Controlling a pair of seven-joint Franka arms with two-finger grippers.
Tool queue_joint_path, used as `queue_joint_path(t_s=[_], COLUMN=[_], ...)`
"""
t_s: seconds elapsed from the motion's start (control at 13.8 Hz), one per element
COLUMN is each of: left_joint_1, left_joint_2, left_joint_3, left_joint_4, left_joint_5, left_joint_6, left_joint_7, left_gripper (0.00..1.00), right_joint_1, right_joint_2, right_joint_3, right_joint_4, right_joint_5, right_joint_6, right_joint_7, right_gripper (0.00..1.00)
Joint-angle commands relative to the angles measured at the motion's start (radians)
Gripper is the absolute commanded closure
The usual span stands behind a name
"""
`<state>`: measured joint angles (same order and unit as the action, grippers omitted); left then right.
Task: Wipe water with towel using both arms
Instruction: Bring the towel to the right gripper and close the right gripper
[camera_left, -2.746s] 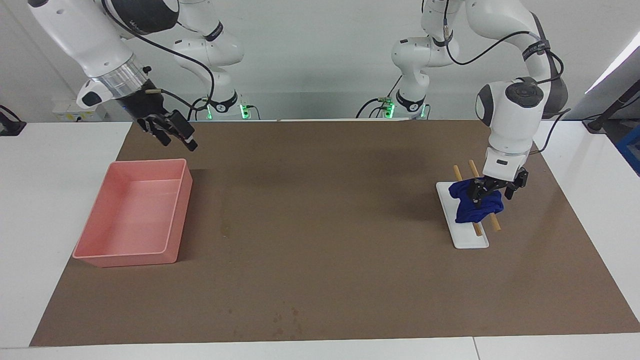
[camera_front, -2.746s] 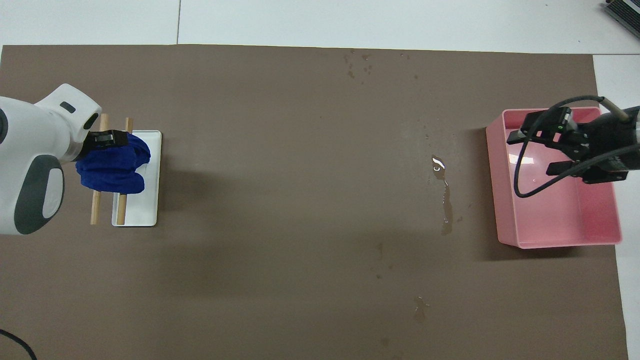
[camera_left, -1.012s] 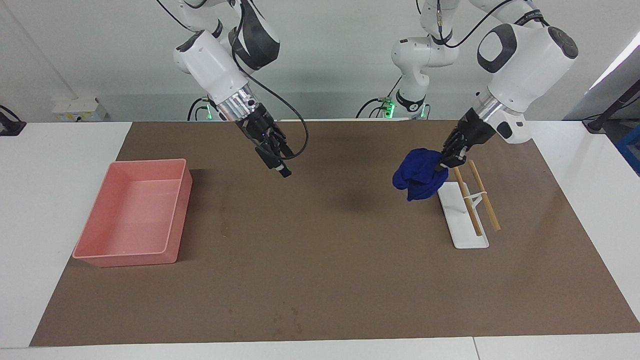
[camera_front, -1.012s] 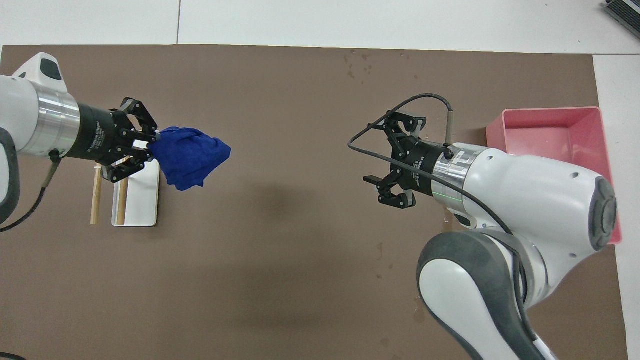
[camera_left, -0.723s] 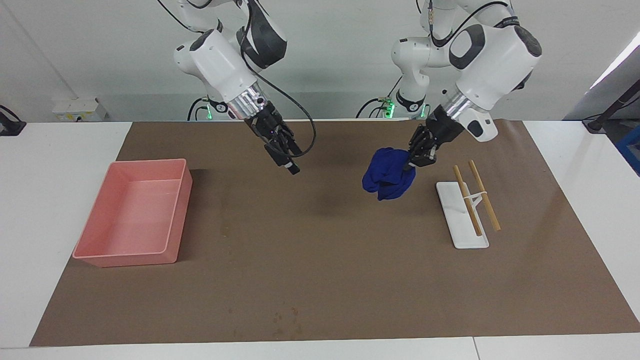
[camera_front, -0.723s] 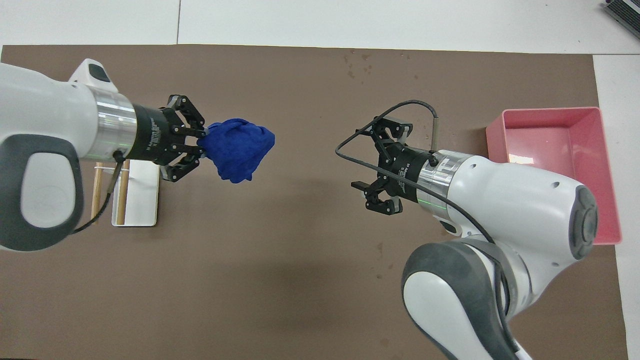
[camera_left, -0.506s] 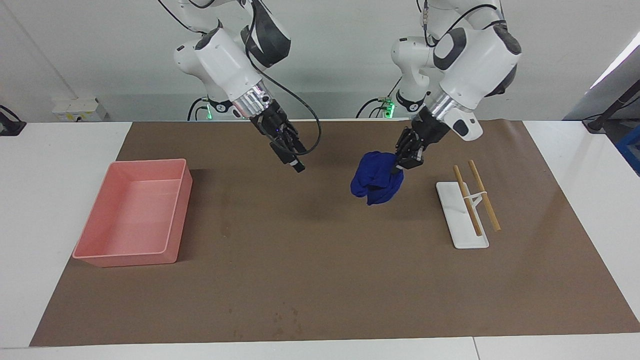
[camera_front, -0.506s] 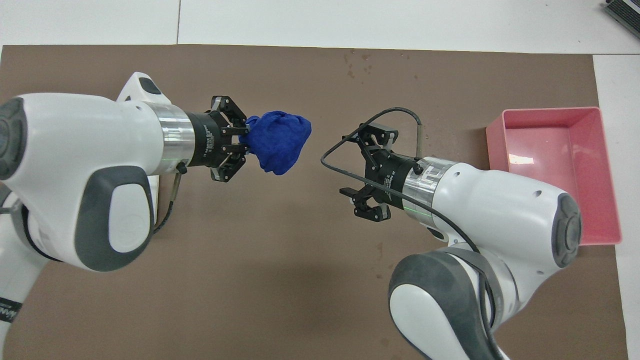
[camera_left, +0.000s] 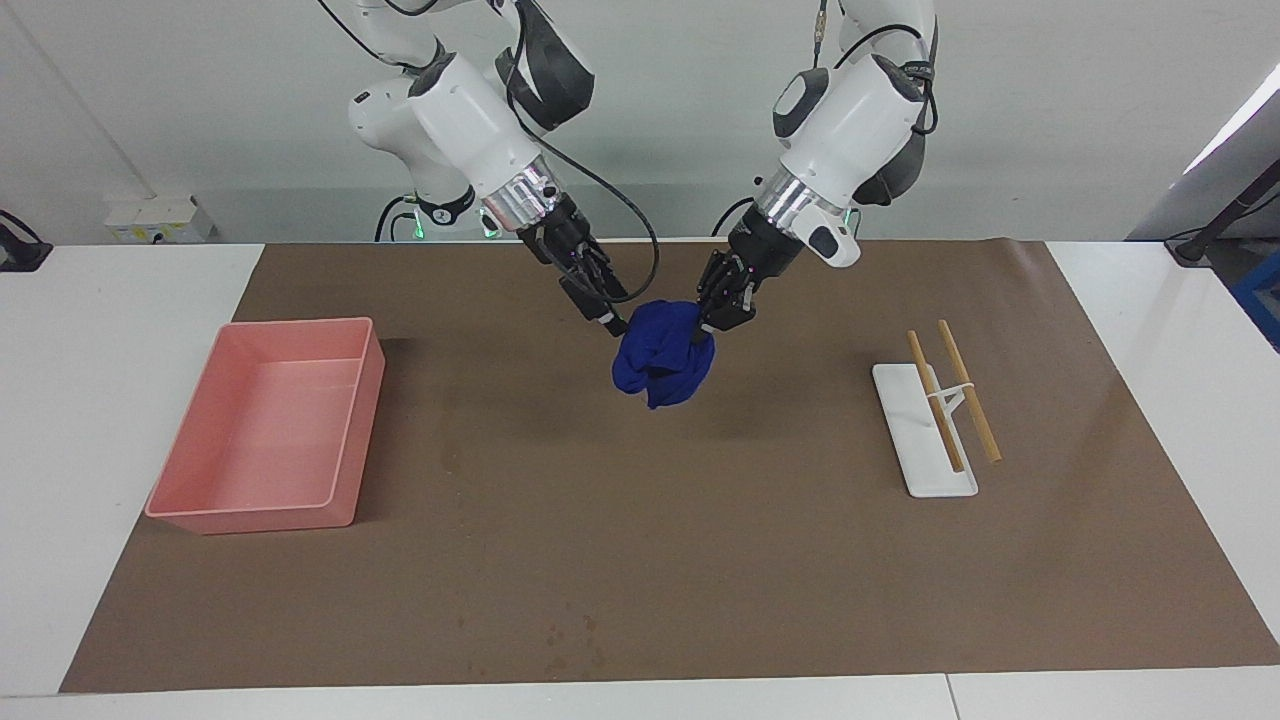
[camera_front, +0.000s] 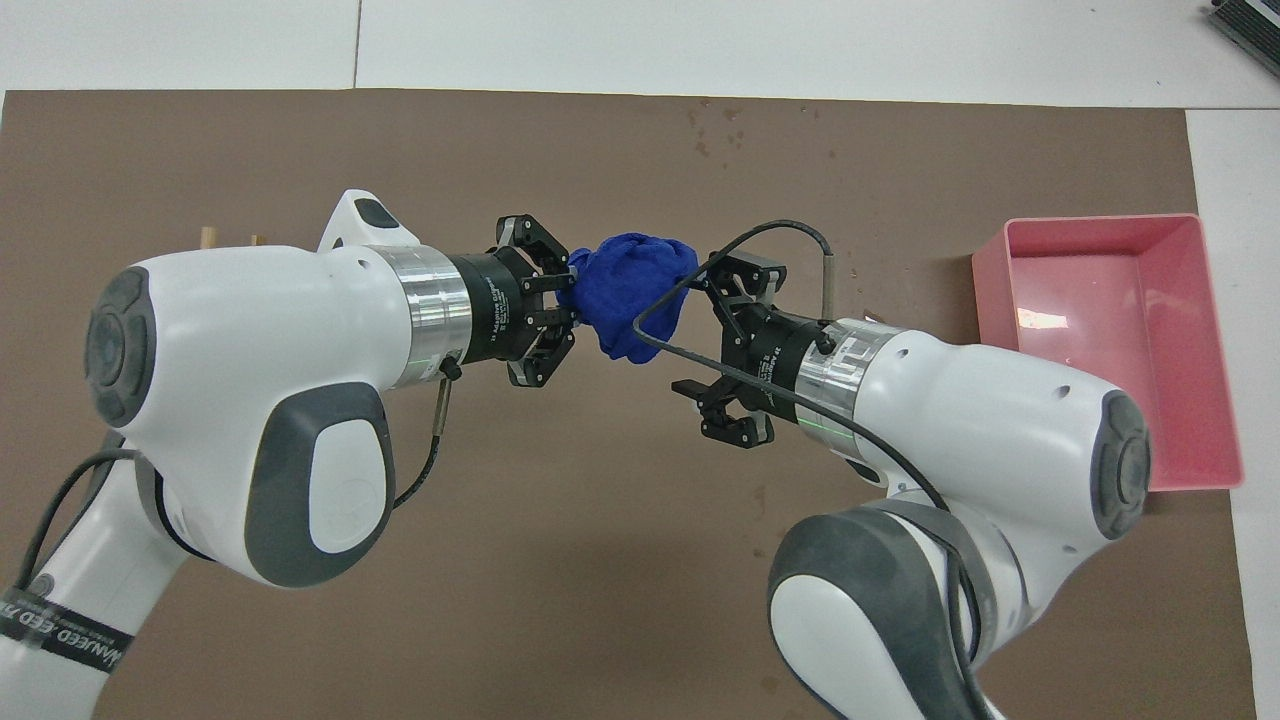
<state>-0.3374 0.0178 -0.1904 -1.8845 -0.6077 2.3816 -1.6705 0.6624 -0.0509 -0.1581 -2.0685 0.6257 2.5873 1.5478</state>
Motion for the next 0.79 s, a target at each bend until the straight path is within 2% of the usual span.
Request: queue_joint_path(t_s=[0.0,0.43,0.72], left_joint_1=[-0.015,-0.052,-0.052], left_joint_2=[-0.039,-0.047,-0.047], left_joint_3=[0.013,0.012,0.005], left_joint_4=[-0.027,-0.033,-0.030], left_joint_5=[-0.061,-0.089,-0.090], left_joint_6=[-0.002,-0.005,-0.009], left_joint_7=[-0.015,-0.014,-0.015], left_gripper=[1.00,1.00,1.00], right_joint_1=[0.006,0.008,0.008], right_joint_2=[0.016,0.052,0.052], right_joint_3=[0.000,0.000,0.000], right_joint_4=[0.001,0.065,0.065], right_joint_5=[0.022,0.022,0.022], right_joint_6=[0.053,0.062,0.063], right_joint_7=[0.031,0.031,0.018], right_gripper=[0.00,0.00,0.00])
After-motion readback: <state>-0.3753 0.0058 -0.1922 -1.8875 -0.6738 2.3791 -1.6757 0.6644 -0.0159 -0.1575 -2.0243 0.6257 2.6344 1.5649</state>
